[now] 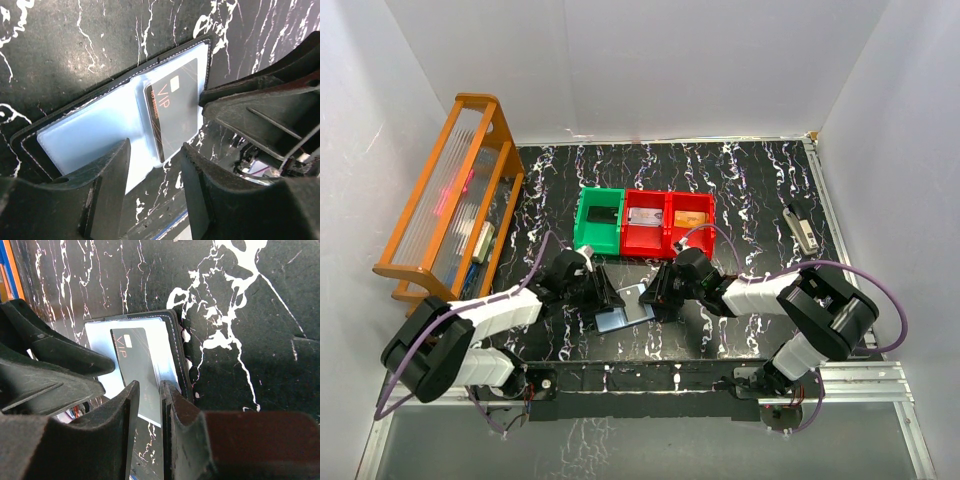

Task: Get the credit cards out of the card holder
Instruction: Remove the credit card from the card holder.

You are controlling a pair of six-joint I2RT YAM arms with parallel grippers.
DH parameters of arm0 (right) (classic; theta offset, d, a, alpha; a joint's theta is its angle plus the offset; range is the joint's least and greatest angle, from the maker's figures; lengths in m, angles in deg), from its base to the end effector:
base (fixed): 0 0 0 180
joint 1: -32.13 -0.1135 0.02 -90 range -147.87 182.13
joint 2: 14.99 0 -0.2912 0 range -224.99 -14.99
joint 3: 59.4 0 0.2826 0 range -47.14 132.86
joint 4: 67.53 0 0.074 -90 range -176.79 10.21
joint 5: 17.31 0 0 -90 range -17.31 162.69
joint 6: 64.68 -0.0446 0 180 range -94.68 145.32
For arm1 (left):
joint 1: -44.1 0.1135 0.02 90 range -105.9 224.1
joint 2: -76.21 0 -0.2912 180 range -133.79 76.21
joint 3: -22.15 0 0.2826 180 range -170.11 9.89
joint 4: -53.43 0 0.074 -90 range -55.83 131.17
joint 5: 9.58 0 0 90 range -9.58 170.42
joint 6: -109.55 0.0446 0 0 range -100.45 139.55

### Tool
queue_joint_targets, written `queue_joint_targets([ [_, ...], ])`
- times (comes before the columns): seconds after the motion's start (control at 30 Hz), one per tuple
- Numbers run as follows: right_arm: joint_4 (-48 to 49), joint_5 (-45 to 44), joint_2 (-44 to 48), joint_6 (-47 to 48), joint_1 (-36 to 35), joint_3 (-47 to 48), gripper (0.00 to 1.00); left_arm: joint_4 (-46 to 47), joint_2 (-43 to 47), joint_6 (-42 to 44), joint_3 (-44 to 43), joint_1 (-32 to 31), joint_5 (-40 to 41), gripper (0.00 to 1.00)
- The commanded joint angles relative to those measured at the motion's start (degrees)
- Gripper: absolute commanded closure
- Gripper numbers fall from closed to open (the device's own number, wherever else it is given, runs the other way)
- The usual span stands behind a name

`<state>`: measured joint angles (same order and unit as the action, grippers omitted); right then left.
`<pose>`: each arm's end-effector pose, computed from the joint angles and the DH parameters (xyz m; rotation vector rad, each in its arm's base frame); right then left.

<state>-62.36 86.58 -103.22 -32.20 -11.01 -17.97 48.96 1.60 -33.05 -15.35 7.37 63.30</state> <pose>0.2058 0.2076 0.1206 0.1819 2.5636 1.0867 0.1968 -0.1632 0.1464 -0.1797 2.5301 -1.0708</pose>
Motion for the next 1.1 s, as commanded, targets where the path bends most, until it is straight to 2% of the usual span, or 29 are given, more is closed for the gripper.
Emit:
queue_joint_targets([
  [0.0,-5.34,-2.02,-1.20,2.30,-0.37,-0.04,0.77,2.81,3.31,-3.03,2.28,-0.28,3.29,0.54],
  [0.3,-5.55,-0.59,0.33,2.14,-0.30,-0.42,0.77,14.44,-1.72,-8.65,5.63,-1.58,1.96,0.62],
  [0.47,-4.79,-0.05,2.07,1.86,-0.37,-1.18,0.77,13.78,-2.35,-8.57,5.42,-1.98,1.61,0.69],
  [0.6,-5.11,1.35,2.01,2.23,-0.35,-0.71,0.77,17.94,-3.06,-8.16,5.87,-2.12,-0.84,0.71],
  [0.7,-4.56,1.79,2.00,2.23,-0.30,-1.13,0.77,14.71,-5.28,-4.90,3.59,-2.11,-2.63,0.73],
  [0.87,-3.90,4.77,1.62,3.00,-0.29,-0.76,0.77,16.38,-6.86,-4.90,2.86,-2.20,-4.01,0.98],
  [1.07,-11.65,0.29,4.38,5.35,-0.31,1.20,0.75,11.17,-5.38,-2.78,1.27,-2.21,-2.82,1.00],
])
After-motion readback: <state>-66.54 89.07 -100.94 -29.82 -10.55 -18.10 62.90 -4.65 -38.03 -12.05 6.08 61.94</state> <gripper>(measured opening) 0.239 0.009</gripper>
